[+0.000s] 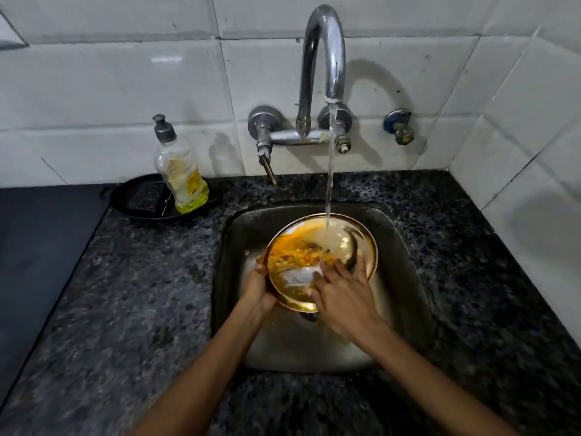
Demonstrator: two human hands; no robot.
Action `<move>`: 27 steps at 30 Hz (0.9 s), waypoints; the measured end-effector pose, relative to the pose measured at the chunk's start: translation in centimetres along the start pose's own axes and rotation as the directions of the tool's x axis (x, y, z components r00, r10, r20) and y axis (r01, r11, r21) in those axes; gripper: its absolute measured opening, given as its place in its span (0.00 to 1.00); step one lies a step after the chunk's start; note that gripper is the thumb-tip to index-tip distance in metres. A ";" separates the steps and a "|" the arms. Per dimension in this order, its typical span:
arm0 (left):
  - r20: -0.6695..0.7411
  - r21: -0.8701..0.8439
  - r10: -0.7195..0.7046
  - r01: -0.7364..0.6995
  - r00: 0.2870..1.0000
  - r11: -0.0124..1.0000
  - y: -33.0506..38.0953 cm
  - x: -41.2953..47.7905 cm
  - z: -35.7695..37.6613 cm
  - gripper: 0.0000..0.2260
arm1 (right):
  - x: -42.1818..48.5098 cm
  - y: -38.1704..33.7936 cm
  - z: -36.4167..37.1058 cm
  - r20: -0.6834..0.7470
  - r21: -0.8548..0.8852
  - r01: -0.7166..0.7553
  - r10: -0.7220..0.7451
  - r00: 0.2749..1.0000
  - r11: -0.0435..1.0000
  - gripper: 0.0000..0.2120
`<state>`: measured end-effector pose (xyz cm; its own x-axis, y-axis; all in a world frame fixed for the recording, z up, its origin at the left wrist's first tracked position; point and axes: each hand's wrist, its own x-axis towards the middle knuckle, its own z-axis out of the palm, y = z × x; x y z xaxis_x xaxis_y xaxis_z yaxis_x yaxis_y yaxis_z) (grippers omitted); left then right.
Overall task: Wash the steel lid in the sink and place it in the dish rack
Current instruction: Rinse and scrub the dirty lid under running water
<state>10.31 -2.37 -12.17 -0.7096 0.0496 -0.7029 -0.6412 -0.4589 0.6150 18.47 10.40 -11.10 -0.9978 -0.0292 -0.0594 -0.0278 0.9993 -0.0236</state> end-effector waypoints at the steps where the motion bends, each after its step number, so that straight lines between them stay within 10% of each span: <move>1: 0.000 0.007 0.001 -0.001 1.000 1.000 0.0 -0.1 0.3 0.12 | 0.3 -0.3 -0.1 0.054 0.075 0.069 -0.073 0.996 0.995 0.27; 6: 0.001 0.074 0.062 -0.062 0.998 0.995 -0.3 0.5 0.8 0.14 | 4.9 -0.3 1.1 0.133 0.295 0.198 -0.245 0.960 0.935 0.26; 16: -0.083 0.123 0.291 -0.280 0.953 0.952 1.1 1.8 -1.5 0.16 | 2.3 4.8 3.3 -0.081 0.004 -0.225 0.225 0.971 0.974 0.33; 22: -0.153 -0.062 -0.016 0.007 0.988 0.998 -1.4 1.6 -0.9 0.13 | 0.5 -1.4 1.1 0.007 -0.016 -0.094 0.094 0.996 0.995 0.28; 27: -0.076 -0.013 0.016 -0.017 0.997 1.000 -1.2 1.1 0.2 0.11 | 5.9 -0.7 2.0 0.067 0.145 0.154 -0.165 0.984 0.977 0.25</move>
<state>10.29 -1.58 -13.63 -0.6955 -0.0258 -0.7180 -0.6252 -0.4708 0.6225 12.75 9.46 -13.47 -0.9733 -0.1949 -0.1216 -0.1720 0.9691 -0.1766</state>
